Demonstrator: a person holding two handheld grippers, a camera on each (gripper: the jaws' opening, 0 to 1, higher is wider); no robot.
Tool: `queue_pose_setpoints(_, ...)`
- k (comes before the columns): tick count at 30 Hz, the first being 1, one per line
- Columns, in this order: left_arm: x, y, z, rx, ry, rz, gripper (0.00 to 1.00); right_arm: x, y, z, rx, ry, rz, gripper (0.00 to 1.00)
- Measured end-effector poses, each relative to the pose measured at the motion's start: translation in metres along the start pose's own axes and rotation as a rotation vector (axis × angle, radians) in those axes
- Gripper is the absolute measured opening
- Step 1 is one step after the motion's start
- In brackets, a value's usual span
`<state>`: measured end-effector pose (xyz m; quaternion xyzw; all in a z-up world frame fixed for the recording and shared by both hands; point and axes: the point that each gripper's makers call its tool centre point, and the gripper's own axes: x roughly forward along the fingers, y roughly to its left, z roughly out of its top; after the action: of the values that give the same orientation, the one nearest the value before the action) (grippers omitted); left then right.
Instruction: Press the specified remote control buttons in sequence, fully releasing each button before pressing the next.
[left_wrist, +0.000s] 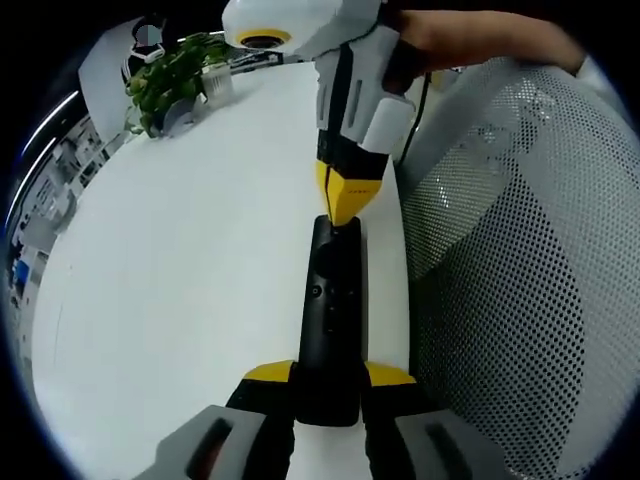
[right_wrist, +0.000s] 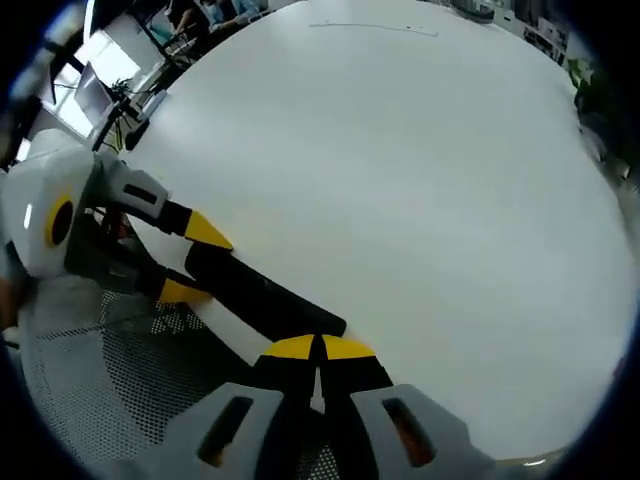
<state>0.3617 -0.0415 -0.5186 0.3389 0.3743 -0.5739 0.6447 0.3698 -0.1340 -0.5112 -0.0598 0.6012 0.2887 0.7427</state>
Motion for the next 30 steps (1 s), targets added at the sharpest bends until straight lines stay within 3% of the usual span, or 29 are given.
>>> queue_pose_setpoints(30, 0.0003, 0.0002, 0.0004, 0.0, -0.002, -0.002, 0.25, 0.0005, -0.0003, 0.0001, 0.022, 0.019, -0.01, 0.0)
